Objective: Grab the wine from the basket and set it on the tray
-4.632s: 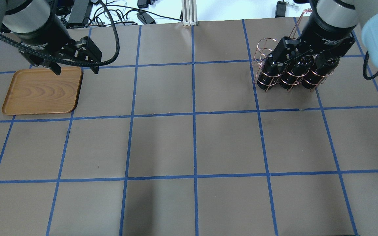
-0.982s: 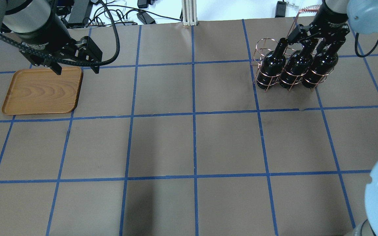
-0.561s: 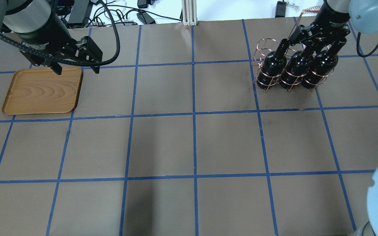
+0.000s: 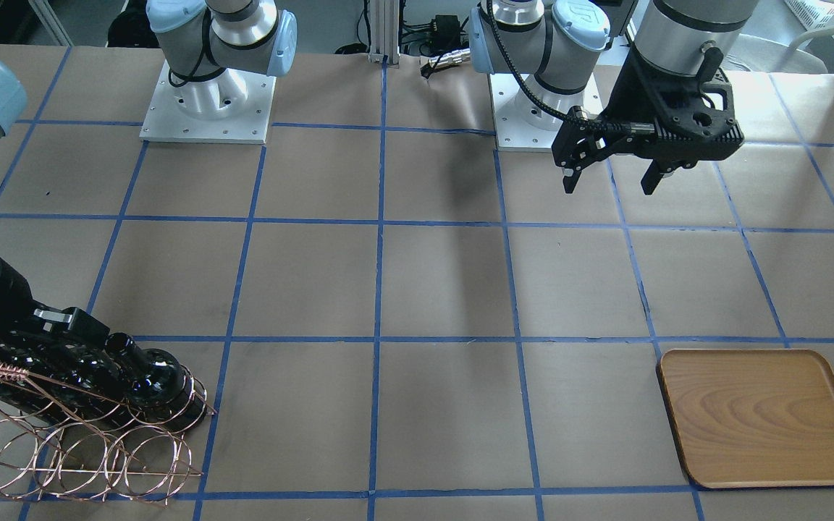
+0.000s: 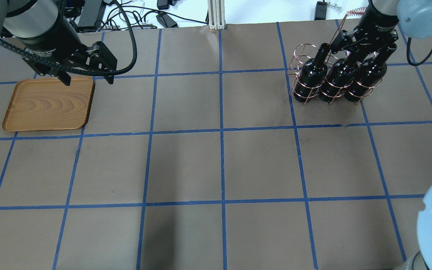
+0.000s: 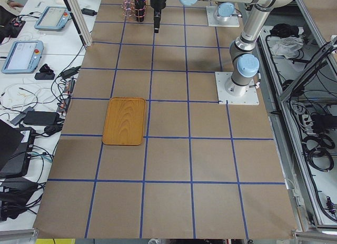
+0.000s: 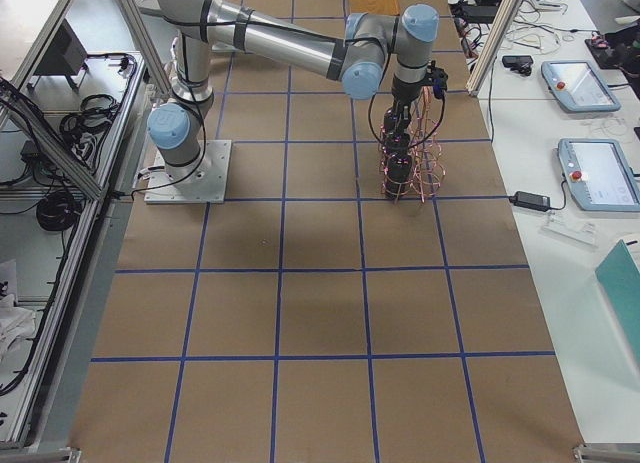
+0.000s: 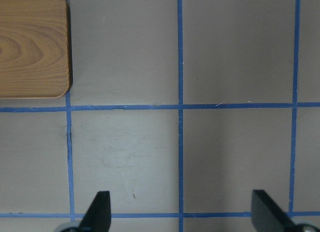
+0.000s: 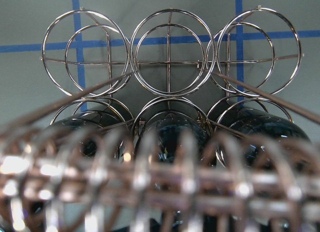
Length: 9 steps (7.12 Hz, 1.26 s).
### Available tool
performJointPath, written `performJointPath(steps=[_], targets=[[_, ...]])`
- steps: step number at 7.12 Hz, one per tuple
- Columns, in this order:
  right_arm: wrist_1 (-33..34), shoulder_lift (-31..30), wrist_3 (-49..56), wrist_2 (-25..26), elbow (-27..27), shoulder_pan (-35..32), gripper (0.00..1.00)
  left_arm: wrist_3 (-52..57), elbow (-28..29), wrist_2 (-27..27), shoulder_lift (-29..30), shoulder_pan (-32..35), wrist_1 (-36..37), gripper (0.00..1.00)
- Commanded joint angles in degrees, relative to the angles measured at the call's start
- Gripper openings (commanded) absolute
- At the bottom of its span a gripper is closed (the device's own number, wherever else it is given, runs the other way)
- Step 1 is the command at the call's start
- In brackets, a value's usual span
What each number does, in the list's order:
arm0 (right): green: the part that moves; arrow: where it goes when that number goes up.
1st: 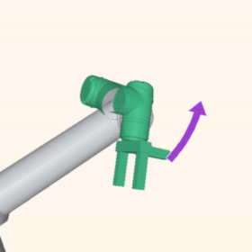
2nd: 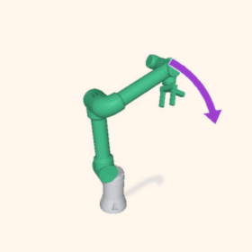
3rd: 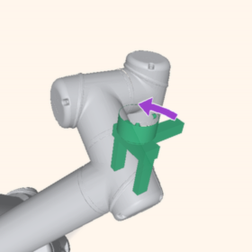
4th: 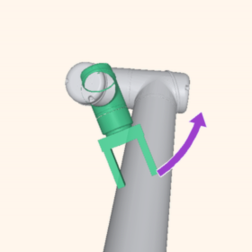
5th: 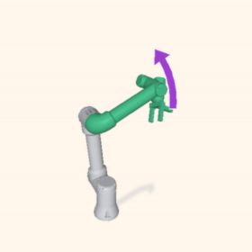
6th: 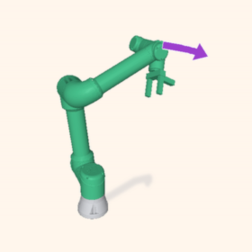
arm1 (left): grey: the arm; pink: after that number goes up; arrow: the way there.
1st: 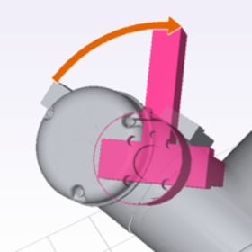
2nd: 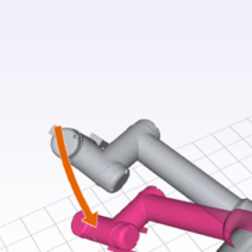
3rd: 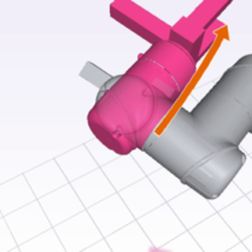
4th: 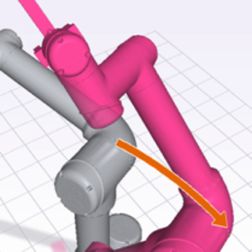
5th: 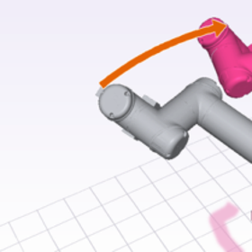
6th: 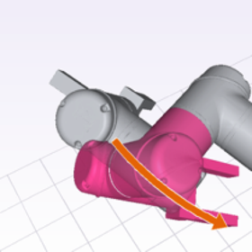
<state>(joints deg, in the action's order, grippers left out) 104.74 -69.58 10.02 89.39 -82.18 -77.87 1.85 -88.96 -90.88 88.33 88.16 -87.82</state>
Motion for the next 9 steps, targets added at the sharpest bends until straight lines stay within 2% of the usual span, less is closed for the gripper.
performJointPath(steps=[1, 7, 9], targets=[[-0.07, -0.12, 0.09, 0.09, 0.0, 0.0, 0.28, 0.0, -0.07, 0.0, 0.0, -0.09, -0.07, 1.0], [-0.77, -1.61, 0.09, 0.09, 0.09, 0.0, 0.15, 0.0, -0.07, -0.09, 0.0, -0.09, 0.02, 1.0], [-1.99, -3.19, 0.09, 0.09, 0.09, 0.0, 0.15, 0.0, -0.07, 0.0, 0.0, -0.18, 0.02, 1.0]])
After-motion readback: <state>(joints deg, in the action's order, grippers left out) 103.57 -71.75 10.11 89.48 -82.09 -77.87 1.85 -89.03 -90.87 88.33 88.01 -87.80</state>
